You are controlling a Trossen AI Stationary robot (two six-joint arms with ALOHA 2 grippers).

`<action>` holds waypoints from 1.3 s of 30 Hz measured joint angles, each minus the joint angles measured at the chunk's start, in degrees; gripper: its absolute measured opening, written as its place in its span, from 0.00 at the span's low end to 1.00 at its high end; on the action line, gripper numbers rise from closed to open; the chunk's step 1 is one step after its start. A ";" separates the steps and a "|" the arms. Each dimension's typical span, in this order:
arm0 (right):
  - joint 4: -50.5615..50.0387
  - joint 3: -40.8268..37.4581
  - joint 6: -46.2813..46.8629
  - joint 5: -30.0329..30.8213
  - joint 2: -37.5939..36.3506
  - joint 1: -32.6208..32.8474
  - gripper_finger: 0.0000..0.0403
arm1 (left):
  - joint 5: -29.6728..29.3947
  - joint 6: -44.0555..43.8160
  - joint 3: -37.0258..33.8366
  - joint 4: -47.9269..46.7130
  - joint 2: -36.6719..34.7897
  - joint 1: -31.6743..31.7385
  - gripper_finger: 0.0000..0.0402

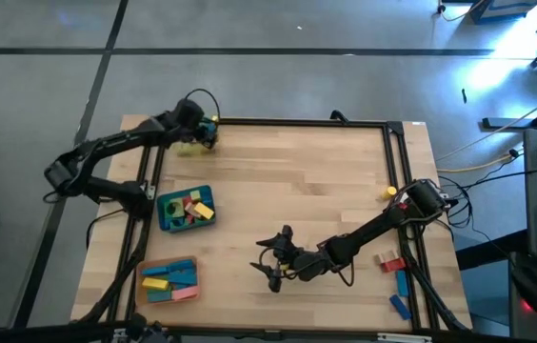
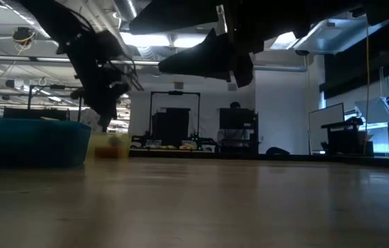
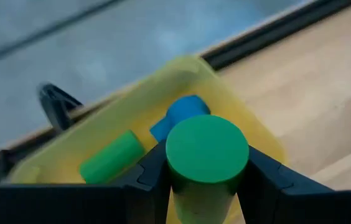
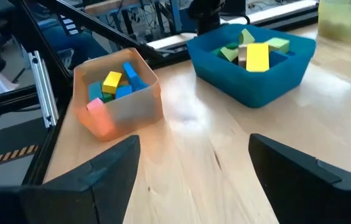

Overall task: Sort blocks by size
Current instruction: Put the green cylindrical block into the yellow bin, then put the yellow cylindrical block into the yellow bin

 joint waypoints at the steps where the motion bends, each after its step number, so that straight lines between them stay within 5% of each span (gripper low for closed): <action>1: -0.39 0.00 0.37 -0.01 0.00 0.00 0.75 | 1.24 -0.20 0.28 -0.13 1.31 0.76 0.31; 16: -0.97 0.00 0.78 -0.02 0.00 0.00 0.75 | 3.61 0.78 0.53 -0.13 12.41 4.08 0.33; 24: -1.31 0.00 0.76 -0.02 0.00 -0.02 0.75 | 4.51 2.87 0.55 -0.15 12.13 4.13 0.49; 31: -1.32 0.00 0.70 -0.02 0.00 0.00 0.75 | 4.73 4.10 4.11 -8.69 6.39 2.02 0.58; 39: -2.10 0.00 0.67 -0.02 0.01 -0.01 0.75 | 5.56 4.58 5.33 -10.57 -9.45 -7.11 0.58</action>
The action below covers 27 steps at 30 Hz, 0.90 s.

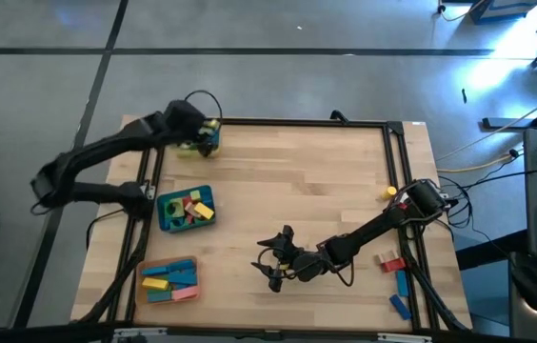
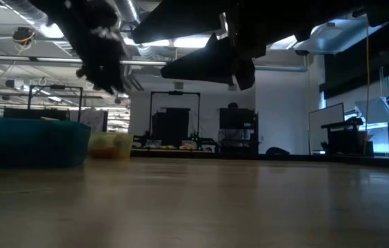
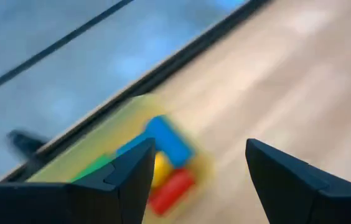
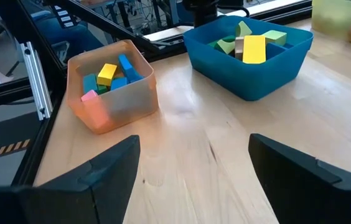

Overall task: Sort blocks by size
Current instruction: Put the yellow cylindrical block into the yellow bin

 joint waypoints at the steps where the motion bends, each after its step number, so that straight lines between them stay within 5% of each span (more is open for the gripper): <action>1: 0.04 0.00 0.02 0.00 -0.01 0.01 0.75 | 0.74 -0.02 -0.35 -0.35 -1.96 -2.07 0.58; 10: -0.39 0.00 0.02 0.00 -0.01 0.09 0.75 | 3.47 -4.49 -9.90 3.33 -15.97 -25.49 0.59; 18: -5.97 -0.04 0.19 0.95 -1.14 0.07 0.75 | 3.48 -10.18 -23.22 23.02 -17.54 -45.84 0.59; 27: -39.34 -0.04 12.07 5.05 -15.45 -1.13 0.75 | 0.10 -14.68 -35.25 47.28 -12.43 -57.33 0.59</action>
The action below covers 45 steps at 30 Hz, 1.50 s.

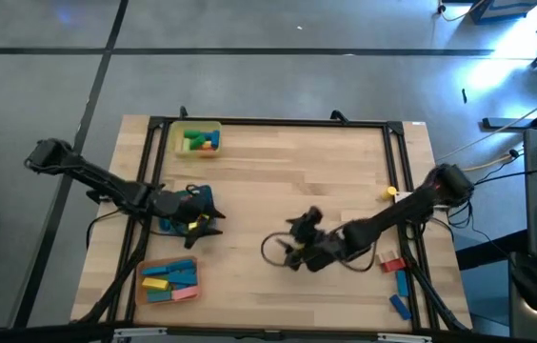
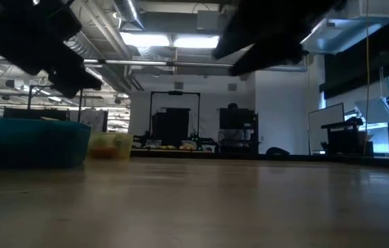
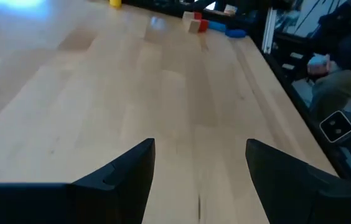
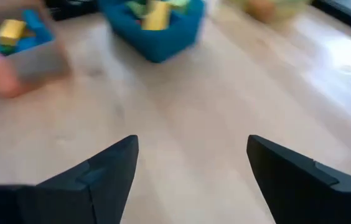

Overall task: Sort blocks by size
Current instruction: Put the yellow cylindrical block into the yellow bin

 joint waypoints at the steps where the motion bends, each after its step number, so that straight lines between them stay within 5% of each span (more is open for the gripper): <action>1: -4.12 0.04 1.73 -0.31 -2.09 -0.46 0.75 | -0.68 -0.38 -1.17 2.61 0.83 -0.73 0.59; 9: -33.56 0.14 11.01 -9.96 -13.37 -7.72 0.75 | -5.23 -2.32 -5.18 15.58 7.26 -4.13 0.59; 20: -67.75 3.88 12.10 -24.73 -13.57 -25.71 0.75 | -9.76 -1.89 -5.15 17.48 12.26 -5.59 0.59; 29: -72.09 -0.33 4.65 -31.08 -11.67 -36.88 0.75 | -9.78 -2.04 -5.13 17.17 12.51 -5.87 0.59; 45: -76.97 -3.87 -7.39 -33.62 3.24 -45.12 0.75 | -9.78 -1.68 -5.13 16.66 12.49 -5.83 0.59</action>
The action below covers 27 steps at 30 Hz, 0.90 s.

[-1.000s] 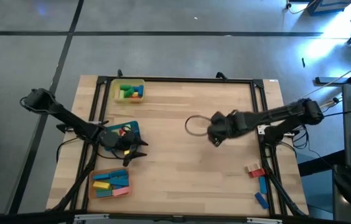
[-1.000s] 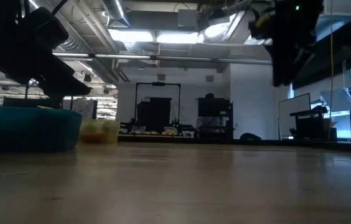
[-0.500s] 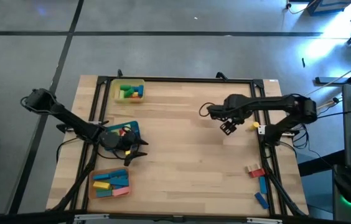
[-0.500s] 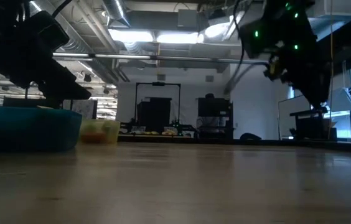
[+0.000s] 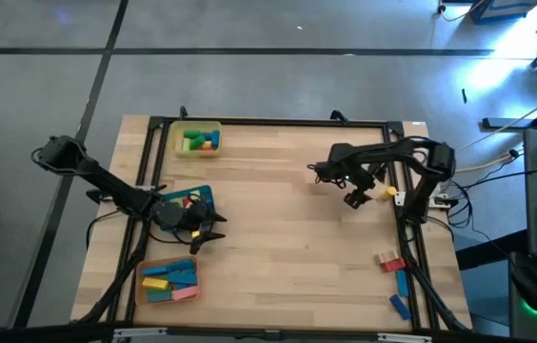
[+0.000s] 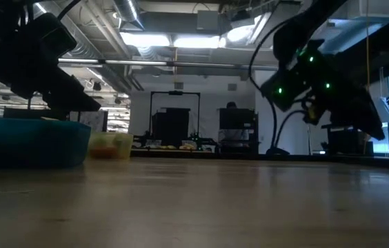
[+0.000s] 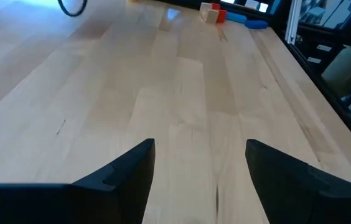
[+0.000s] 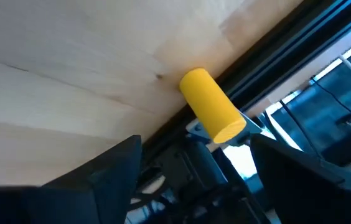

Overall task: Sort blocks by size
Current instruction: Put the yellow cylindrical block into the yellow bin

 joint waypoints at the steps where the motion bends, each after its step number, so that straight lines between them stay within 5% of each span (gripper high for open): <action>1: -0.47 0.00 -0.76 0.00 1.12 -0.26 0.75 | 0.00 0.15 0.00 -0.09 0.00 0.00 0.59; 15: -2.53 -0.01 -7.96 1.25 12.54 -2.17 0.75 | 0.02 1.72 0.00 -0.08 0.00 0.00 0.59; 27: -0.04 -9.19 -8.11 1.33 13.05 -5.56 0.75 | 0.02 2.95 0.00 0.01 0.00 0.00 0.59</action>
